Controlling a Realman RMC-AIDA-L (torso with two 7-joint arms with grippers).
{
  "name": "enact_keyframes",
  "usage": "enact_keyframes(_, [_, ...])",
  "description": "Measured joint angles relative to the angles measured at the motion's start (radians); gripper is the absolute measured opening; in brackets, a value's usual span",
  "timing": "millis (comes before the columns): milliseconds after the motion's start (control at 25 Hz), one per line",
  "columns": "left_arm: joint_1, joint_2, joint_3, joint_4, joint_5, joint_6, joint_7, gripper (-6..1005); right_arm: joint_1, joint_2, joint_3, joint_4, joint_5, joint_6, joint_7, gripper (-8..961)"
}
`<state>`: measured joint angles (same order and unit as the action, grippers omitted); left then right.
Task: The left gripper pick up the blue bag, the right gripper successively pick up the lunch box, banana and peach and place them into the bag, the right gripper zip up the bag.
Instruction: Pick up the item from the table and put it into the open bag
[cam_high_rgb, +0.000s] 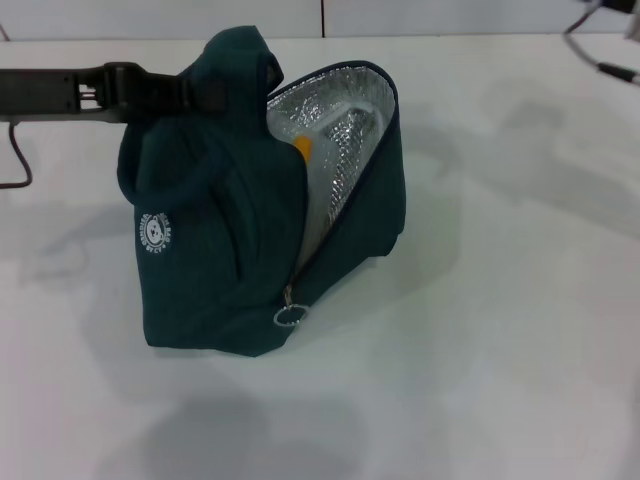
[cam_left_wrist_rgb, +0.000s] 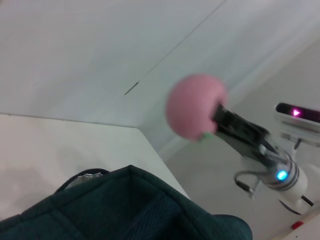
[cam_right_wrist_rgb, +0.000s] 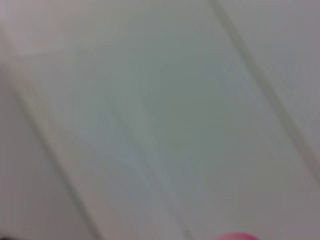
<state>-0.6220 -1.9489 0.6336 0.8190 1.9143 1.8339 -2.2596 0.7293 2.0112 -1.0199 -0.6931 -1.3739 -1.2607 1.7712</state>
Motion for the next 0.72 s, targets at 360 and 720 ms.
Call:
enact_keyframes(360, [-0.001,-0.002,0.0,-0.008,0.0,-0.033,0.002,36,0.077,0.006,-0.116,0.121,0.01,-0.091,-0.001,64])
enact_keyframes(720, [0.004,-0.004,0.0,-0.008,0.001,-0.044,0.003,36,0.037,0.011,-0.129,0.124,0.013,-0.141,0.001,42])
